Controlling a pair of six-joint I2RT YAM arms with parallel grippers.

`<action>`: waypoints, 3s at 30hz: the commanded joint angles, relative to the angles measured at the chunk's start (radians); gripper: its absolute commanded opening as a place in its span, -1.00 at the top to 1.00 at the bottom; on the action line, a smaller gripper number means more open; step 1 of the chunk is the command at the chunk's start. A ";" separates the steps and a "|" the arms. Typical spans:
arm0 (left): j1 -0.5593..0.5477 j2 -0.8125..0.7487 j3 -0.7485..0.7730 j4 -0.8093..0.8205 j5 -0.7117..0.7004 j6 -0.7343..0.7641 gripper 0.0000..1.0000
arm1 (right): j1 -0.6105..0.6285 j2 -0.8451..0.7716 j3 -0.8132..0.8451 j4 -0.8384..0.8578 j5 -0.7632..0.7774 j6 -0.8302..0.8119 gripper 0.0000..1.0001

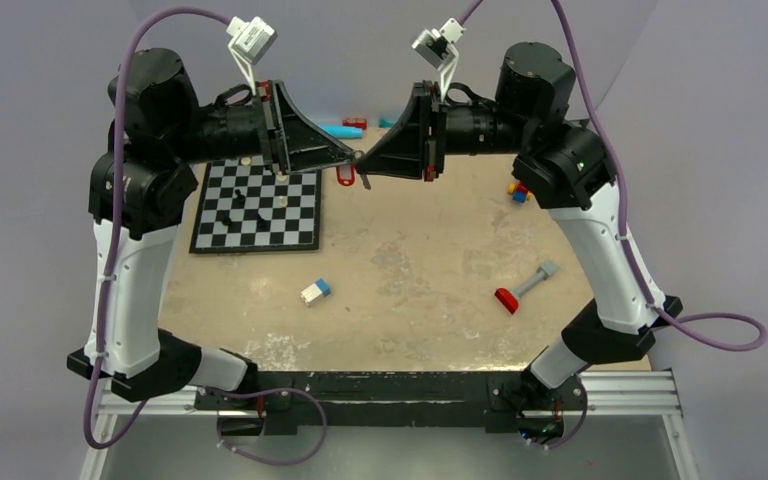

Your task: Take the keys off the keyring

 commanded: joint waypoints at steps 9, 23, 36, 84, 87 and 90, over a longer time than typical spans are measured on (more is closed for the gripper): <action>-0.008 0.016 0.041 -0.086 -0.045 0.013 1.00 | 0.004 0.022 0.019 0.001 0.021 -0.024 1.00; -0.011 0.022 0.035 -0.153 -0.141 -0.033 1.00 | 0.003 0.026 0.003 0.004 0.029 -0.039 1.00; -0.019 -0.018 -0.052 -0.158 -0.281 -0.135 1.00 | 0.005 0.028 -0.016 -0.015 0.046 -0.064 1.00; -0.016 -0.016 -0.025 -0.234 -0.420 -0.134 1.00 | 0.007 -0.086 -0.074 -0.028 0.061 -0.139 1.00; -0.011 -0.012 -0.007 -0.242 -0.428 -0.122 1.00 | 0.006 -0.097 -0.075 -0.054 0.083 -0.155 1.00; -0.005 -0.011 0.001 -0.247 -0.446 -0.104 1.00 | 0.007 -0.138 -0.120 -0.088 0.199 -0.188 1.00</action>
